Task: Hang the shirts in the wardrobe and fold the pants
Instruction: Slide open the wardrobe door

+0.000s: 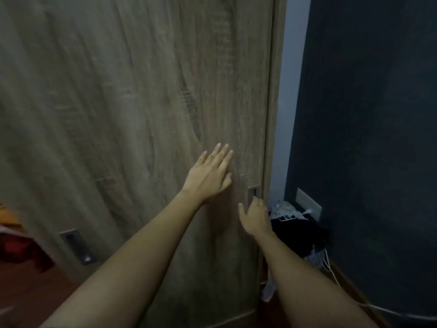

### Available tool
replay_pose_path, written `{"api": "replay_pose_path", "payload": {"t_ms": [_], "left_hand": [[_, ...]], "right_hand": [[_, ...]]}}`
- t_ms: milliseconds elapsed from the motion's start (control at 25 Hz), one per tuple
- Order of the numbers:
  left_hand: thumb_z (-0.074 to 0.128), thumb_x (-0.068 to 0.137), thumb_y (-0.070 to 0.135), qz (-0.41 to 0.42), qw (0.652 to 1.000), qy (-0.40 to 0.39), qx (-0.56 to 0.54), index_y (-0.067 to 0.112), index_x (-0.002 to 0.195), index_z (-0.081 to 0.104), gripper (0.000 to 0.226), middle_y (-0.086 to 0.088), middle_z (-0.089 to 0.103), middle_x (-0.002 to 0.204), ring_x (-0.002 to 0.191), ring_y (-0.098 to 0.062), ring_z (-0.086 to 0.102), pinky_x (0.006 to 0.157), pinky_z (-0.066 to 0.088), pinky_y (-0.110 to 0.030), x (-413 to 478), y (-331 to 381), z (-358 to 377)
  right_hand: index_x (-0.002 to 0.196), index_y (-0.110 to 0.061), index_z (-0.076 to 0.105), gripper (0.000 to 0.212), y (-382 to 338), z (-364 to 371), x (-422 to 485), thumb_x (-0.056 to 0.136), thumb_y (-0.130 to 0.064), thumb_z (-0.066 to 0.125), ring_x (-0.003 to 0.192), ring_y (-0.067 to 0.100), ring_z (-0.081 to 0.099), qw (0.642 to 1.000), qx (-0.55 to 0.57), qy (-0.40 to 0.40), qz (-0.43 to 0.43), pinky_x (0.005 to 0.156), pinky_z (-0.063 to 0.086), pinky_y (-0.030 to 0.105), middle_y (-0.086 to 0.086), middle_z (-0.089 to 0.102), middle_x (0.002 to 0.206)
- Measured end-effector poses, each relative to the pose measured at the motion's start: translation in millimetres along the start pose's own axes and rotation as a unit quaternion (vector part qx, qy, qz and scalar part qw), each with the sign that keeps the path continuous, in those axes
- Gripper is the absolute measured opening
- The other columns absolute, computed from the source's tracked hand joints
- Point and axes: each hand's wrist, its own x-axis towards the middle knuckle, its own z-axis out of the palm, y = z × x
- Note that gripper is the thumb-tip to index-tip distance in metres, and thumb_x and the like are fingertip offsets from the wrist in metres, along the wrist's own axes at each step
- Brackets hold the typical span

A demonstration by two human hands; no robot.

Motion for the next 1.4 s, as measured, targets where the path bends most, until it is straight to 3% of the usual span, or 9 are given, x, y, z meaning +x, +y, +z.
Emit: {"api": "replay_pose_path", "payload": {"t_ms": [120, 200, 360, 520, 680, 880, 1120, 1280, 1400], "left_hand": [[0.032, 0.093, 0.035, 0.051, 0.991, 0.119, 0.036, 0.009, 0.143, 0.036, 0.057, -0.011, 0.034, 0.151, 0.141, -0.024, 0.029, 0.112, 0.028, -0.044, 47, 12, 32], [0.033, 0.088, 0.038, 0.072, 0.975, 0.184, 0.101, 0.010, 0.137, 0.047, 0.058, -0.009, 0.045, 0.144, 0.135, -0.023, 0.040, 0.109, 0.031, -0.043, 68, 18, 55], [0.034, 0.092, 0.039, 0.078, 0.944, 0.260, 0.188, 0.014, 0.146, 0.029, 0.060, -0.002, 0.027, 0.153, 0.143, -0.020, 0.018, 0.113, 0.004, -0.041, 91, 6, 86], [0.027, 0.098, 0.043, 0.099, 0.921, 0.300, 0.228, 0.015, 0.149, 0.014, 0.060, 0.002, 0.021, 0.155, 0.146, -0.020, -0.001, 0.114, -0.001, -0.037, 95, -8, 100], [0.029, 0.097, 0.044, 0.108, 0.913, 0.310, 0.241, 0.014, 0.148, 0.018, 0.060, 0.003, 0.036, 0.151, 0.142, -0.014, 0.023, 0.112, 0.003, -0.036, 85, -24, 100], [0.031, 0.097, 0.045, 0.092, 0.907, 0.326, 0.251, 0.013, 0.149, 0.017, 0.063, 0.001, 0.033, 0.151, 0.144, -0.016, 0.000, 0.114, 0.000, -0.037, 51, -68, 98], [0.035, 0.095, 0.046, 0.082, 0.904, 0.321, 0.269, 0.012, 0.149, 0.020, 0.065, 0.000, 0.018, 0.156, 0.145, -0.017, -0.002, 0.114, 0.002, -0.038, -12, -135, 89], [0.037, 0.095, 0.045, 0.069, 0.901, 0.314, 0.291, 0.011, 0.149, 0.016, 0.068, -0.005, -0.008, 0.159, 0.146, -0.018, -0.004, 0.115, -0.001, -0.038, -55, -187, 83], [0.038, 0.094, 0.045, 0.061, 0.901, 0.305, 0.302, 0.011, 0.150, 0.014, 0.070, -0.006, -0.009, 0.158, 0.146, -0.018, -0.004, 0.116, -0.003, -0.038, -85, -222, 79]], "right_hand": [[0.143, 0.000, 0.025, 0.063, 16, 13, 38, 0.096, -0.040, 0.040, 0.130, 0.032, 0.037, 1.000, 0.017, -0.001, 0.018, 0.107, 0.032, 0.036, 0.019, 0.035, 0.144], [0.140, 0.000, 0.030, 0.062, 19, 23, 51, 0.095, -0.041, 0.043, 0.127, 0.032, 0.039, 0.999, 0.031, 0.019, 0.018, 0.103, 0.035, 0.037, 0.019, 0.039, 0.140], [0.124, -0.004, 0.043, 0.055, 14, 41, 64, 0.090, -0.047, 0.047, 0.113, 0.028, 0.048, 0.994, 0.033, 0.096, 0.026, 0.087, 0.044, 0.035, 0.014, 0.047, 0.122], [0.109, 0.003, 0.055, 0.065, 14, 55, 68, 0.086, -0.056, 0.041, 0.093, 0.031, 0.058, 0.986, 0.013, 0.168, 0.004, 0.074, 0.049, 0.034, 0.018, 0.056, 0.101], [0.109, 0.005, 0.054, 0.058, 6, 68, 63, 0.084, -0.047, 0.059, 0.096, 0.033, 0.055, 0.984, 0.030, 0.178, -0.001, 0.077, 0.049, 0.037, 0.021, 0.055, 0.104], [0.114, -0.001, 0.051, 0.060, -28, 97, 41, 0.083, -0.052, 0.058, 0.108, 0.028, 0.051, 0.987, 0.058, 0.153, -0.006, 0.088, 0.046, 0.034, 0.016, 0.052, 0.116], [0.114, -0.006, 0.051, 0.061, -83, 151, 2, 0.081, -0.057, 0.055, 0.110, 0.026, 0.052, 0.988, 0.052, 0.147, -0.017, 0.090, 0.046, 0.036, 0.014, 0.053, 0.117], [0.110, -0.004, 0.051, 0.059, -127, 186, -24, 0.080, -0.056, 0.058, 0.108, 0.028, 0.053, 0.988, 0.084, 0.129, -0.029, 0.089, 0.045, 0.036, 0.015, 0.055, 0.114], [0.106, -0.003, 0.053, 0.058, -160, 210, -44, 0.079, -0.053, 0.063, 0.106, 0.031, 0.054, 0.986, 0.110, 0.119, -0.025, 0.088, 0.045, 0.038, 0.017, 0.056, 0.111]]}}
